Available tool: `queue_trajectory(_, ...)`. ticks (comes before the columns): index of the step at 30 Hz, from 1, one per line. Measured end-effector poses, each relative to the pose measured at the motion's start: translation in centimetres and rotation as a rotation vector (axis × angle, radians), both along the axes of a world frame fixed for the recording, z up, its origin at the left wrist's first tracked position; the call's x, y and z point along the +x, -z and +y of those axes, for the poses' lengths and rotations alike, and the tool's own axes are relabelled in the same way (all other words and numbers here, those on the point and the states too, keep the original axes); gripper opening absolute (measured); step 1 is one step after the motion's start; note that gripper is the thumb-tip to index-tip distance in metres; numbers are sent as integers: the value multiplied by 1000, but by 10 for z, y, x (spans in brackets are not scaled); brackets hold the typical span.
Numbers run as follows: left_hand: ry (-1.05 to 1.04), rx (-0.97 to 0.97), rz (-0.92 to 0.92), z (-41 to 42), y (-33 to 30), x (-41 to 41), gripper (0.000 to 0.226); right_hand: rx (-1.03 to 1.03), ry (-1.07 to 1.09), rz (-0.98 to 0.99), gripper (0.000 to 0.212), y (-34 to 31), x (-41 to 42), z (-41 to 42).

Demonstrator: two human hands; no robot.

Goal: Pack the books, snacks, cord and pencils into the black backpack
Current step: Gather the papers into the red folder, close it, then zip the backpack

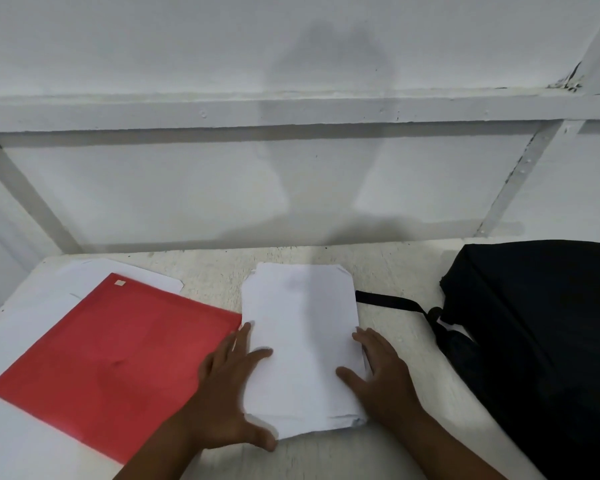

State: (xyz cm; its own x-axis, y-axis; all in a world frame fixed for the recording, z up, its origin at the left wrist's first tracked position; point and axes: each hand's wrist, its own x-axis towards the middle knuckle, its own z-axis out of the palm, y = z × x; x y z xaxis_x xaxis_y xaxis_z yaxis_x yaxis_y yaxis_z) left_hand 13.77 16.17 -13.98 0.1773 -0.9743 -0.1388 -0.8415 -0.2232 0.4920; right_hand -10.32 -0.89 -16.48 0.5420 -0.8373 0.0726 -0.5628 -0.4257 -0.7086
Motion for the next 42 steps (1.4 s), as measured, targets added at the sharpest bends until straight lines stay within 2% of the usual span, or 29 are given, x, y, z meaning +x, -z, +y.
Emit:
queue_trajectory(2, 25, -9, -29, 2, 0, -1, 123, -1, 1, -16, 64, 1, -1, 0)
queue_trajectory(7, 22, -157, -14, 12, 15, -2, 77, -2, -45, -39, 62, 1, -6, -3)
queue_trajectory(11, 2, -252, 26, 14, 25, -1, 64, 5, -73, -30, 57, 3, -9, -6)
queue_trajectory(15, -5, -292, 38, 14, 24, -1, 65, -6, -38, -46, 56, 2, -8, -6)
queue_trajectory(18, -38, -332, 28, 14, 29, 0, 53, -11, -9, -59, 57, 0, -8, -6)
queue_trajectory(23, -97, -373, 123, 15, 33, 2, 39, -25, -3, -66, 55, -3, -8, -1)
queue_trajectory(25, -161, -456, 184, 15, 26, 0, 33, -2, 17, -84, 53, -3, -8, 1)
queue_trajectory(29, -403, -783, 168, 21, 14, 0, 17, 70, 67, -165, 42, -5, -7, 7)
queue_trajectory(30, -477, -790, 170, 24, 10, 2, 16, 113, 85, -193, 38, -7, -6, 6)
queue_trajectory(32, -634, -734, 247, 32, 1, 5, 33, 168, 94, -204, 32, -14, -4, 2)
queue_trajectory(33, -697, -700, 287, 38, -2, 6, 42, 148, 87, -176, 30, -18, 0, 0)
queue_trajectory(35, -757, -681, 266, 50, -8, 12, 49, -25, 58, -127, 27, -26, 13, -5)
queue_trajectory(38, -863, -659, 251, 64, -14, 20, 42, -210, -64, -201, 26, -46, 47, 1)
queue_trajectory(42, -999, -673, 192, 85, -17, 27, 37, -200, -291, -210, 27, -59, 94, 27)
